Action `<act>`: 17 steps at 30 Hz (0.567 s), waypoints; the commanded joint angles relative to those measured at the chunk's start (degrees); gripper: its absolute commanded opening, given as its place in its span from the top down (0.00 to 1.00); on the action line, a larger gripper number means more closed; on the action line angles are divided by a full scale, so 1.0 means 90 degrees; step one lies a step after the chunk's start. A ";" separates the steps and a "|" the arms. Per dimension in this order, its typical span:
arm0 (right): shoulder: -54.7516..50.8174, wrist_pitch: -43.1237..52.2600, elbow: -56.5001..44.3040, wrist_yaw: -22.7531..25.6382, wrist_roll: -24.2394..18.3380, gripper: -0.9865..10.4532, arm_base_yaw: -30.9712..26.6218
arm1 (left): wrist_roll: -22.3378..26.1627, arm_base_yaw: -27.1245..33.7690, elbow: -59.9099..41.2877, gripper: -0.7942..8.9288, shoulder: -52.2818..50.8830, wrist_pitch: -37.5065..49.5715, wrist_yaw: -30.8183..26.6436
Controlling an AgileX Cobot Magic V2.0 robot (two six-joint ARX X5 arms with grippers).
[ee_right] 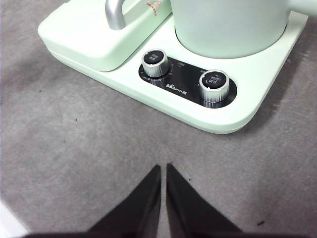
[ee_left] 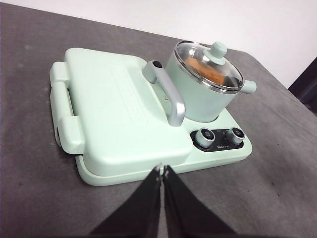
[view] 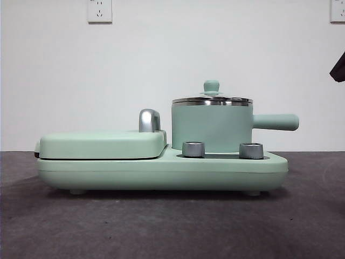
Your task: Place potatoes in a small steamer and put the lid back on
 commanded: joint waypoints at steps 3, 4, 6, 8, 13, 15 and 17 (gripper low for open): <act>0.0007 0.0063 0.0027 -0.0015 0.0017 0.90 0.0036 | 0.0027 -0.0024 0.0041 0.91 -0.0007 0.0085 0.0007; 0.0007 0.0063 0.0027 -0.0015 0.0017 0.90 0.0036 | 0.0027 -0.0024 0.0041 0.91 -0.0007 0.0085 0.0007; 0.0007 0.0063 0.0027 -0.0015 0.0017 0.90 0.0036 | 0.0277 -0.0024 0.0041 0.91 -0.0007 0.0073 0.0002; 0.0007 0.0063 0.0027 -0.0015 0.0017 0.90 0.0036 | 0.0840 -0.0024 -0.0015 0.91 -0.0068 0.0160 0.0000; 0.0007 0.0063 0.0027 -0.0015 0.0017 0.90 0.0036 | 0.1712 0.0267 -0.1314 0.91 -0.0699 0.1957 -0.0160; 0.0007 0.0063 0.0027 -0.0015 0.0017 0.90 0.0036 | 0.1894 0.0534 -0.2016 0.91 -0.1047 0.2701 -0.0454; 0.0007 0.0063 0.0027 -0.0015 0.0017 0.90 0.0036 | 0.1868 0.0823 -0.2523 0.91 -0.1319 0.3062 -0.0867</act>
